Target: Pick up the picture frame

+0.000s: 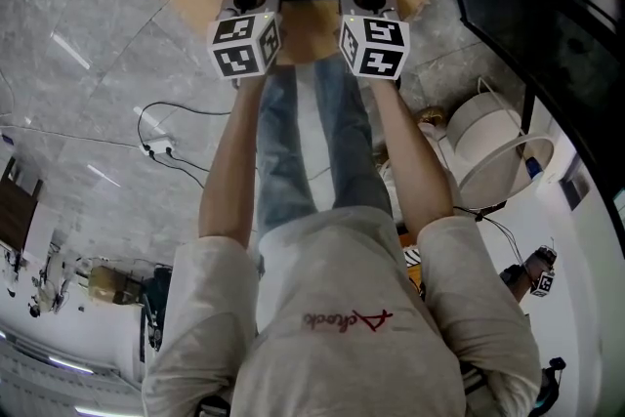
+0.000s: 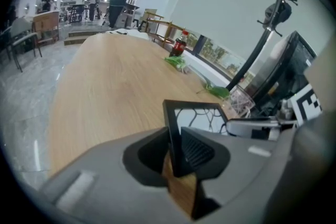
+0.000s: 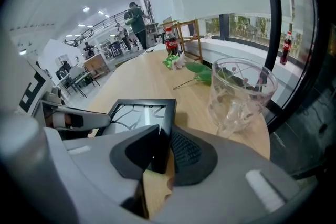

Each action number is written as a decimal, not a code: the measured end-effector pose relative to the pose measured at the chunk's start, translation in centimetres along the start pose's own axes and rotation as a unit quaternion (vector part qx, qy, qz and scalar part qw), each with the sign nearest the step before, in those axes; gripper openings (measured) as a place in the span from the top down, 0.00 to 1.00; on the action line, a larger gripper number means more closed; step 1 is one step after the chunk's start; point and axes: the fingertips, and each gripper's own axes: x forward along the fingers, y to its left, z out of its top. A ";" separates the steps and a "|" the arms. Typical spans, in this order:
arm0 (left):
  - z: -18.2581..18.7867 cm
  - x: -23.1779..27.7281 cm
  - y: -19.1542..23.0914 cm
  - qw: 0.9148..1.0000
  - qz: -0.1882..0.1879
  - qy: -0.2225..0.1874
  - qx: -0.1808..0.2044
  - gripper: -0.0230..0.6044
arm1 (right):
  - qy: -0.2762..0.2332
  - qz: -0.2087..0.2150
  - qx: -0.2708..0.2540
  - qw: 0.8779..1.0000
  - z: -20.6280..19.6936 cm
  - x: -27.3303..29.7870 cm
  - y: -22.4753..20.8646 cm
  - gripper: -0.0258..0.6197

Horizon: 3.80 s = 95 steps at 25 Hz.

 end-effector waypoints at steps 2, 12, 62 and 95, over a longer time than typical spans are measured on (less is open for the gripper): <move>0.6 -0.5 0.0 1.000 0.001 -0.004 0.000 0.85 | -0.004 0.000 -0.002 1.000 0.7 -0.4 0.3 0.84; 5.5 -5.8 -0.6 0.999 0.009 -0.048 0.006 0.85 | -0.044 -0.001 -0.021 0.999 6.2 -4.2 3.5 0.84; 45.0 -50.4 -20.8 0.898 0.039 -0.407 0.165 0.85 | -0.404 0.040 -0.141 0.903 48.6 -46.2 19.6 0.84; 44.9 -56.5 -24.0 0.875 0.061 -0.451 0.167 0.85 | -0.441 0.066 -0.169 0.879 49.7 -52.2 21.5 0.84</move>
